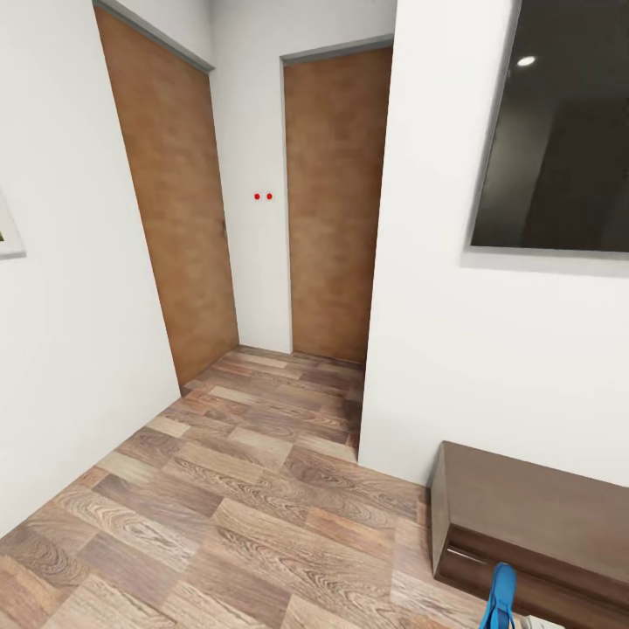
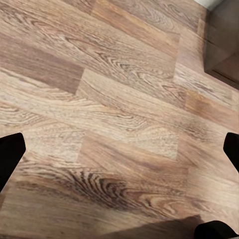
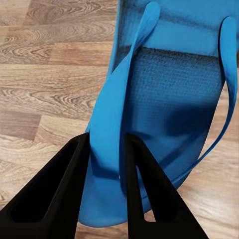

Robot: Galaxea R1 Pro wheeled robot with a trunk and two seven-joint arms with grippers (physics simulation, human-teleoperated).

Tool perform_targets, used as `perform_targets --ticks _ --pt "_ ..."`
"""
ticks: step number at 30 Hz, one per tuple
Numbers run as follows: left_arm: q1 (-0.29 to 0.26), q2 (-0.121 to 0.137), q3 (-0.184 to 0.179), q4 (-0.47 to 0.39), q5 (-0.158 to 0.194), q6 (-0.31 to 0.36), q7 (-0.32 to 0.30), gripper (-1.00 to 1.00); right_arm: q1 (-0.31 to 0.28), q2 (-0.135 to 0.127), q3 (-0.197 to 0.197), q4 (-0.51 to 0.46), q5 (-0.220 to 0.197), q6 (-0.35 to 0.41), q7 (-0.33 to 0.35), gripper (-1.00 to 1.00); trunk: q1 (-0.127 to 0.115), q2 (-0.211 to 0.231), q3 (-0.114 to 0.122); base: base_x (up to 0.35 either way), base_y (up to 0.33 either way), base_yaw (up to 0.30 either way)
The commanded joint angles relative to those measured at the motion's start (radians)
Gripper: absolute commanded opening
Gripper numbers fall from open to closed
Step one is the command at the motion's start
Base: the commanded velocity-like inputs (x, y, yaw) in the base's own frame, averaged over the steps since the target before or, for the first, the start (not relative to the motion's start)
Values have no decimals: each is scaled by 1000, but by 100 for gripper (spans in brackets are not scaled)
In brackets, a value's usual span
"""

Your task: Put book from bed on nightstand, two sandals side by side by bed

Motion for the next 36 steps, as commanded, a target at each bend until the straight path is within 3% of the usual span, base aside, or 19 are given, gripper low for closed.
perform_targets --ticks 1,15,36 --pt "0 0 0 1 8 3 -4 100 -1 0 8 1 -8 -3 4 -100 0 -1 -1 48 0 0" --pt "0 0 0 2 8 1 -2 100 -1 0 8 1 -9 -3 6 -100 0 -1 -1 204 0 0" --pt "0 0 0 2 9 1 -3 100 -1 0 8 1 -8 -3 6 -100 0 -1 -1 308 -59 0"
